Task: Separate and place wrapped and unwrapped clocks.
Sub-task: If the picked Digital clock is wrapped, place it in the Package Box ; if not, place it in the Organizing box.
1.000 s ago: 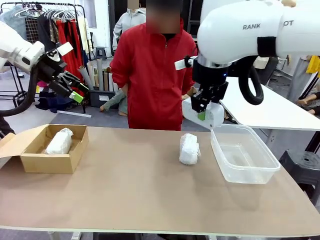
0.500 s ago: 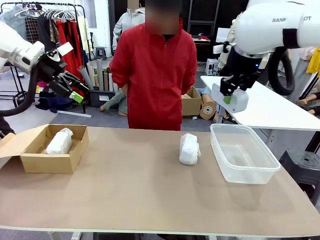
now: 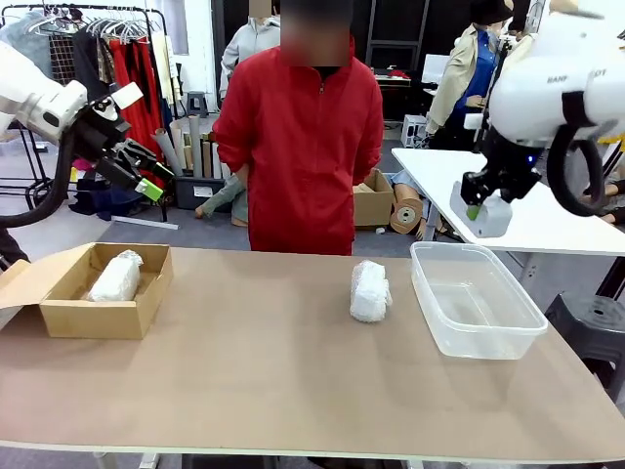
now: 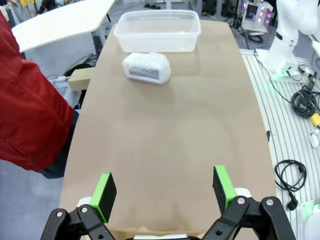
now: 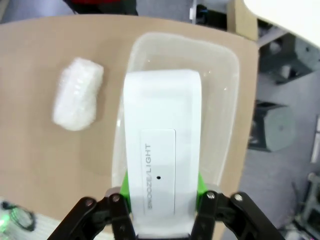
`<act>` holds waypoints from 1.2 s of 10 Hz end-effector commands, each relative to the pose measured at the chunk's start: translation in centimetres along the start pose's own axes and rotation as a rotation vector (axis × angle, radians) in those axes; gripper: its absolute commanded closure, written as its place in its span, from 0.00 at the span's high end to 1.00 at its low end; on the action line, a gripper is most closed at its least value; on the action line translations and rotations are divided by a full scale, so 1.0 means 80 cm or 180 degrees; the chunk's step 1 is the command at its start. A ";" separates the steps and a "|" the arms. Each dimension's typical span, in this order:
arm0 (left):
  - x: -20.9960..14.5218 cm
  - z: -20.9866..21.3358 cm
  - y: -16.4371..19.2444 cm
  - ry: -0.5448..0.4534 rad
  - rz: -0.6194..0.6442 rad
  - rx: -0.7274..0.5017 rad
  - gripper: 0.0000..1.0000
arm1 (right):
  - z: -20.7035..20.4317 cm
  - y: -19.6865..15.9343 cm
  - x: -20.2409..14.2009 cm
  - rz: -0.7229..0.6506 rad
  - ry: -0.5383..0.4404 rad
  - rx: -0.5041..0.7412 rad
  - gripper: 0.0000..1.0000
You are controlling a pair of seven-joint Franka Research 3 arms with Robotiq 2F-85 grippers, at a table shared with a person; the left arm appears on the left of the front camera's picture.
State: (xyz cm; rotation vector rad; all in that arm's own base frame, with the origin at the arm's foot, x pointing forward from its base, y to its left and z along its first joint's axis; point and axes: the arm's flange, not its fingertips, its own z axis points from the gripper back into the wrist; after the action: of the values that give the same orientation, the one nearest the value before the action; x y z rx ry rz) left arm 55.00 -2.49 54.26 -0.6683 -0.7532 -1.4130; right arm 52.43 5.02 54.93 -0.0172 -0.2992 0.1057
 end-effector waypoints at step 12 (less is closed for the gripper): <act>0.001 0.001 -0.001 -0.0009 0.0008 -0.0017 1.00 | -0.062 -0.023 -0.007 -0.0232 0.0221 0.0299 0.00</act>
State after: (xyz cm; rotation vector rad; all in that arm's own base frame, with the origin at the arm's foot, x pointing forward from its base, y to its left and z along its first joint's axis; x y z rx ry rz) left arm 55.00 -2.49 54.26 -0.6683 -0.7533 -1.4130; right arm 52.64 4.13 50.24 0.0568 -0.2411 0.0242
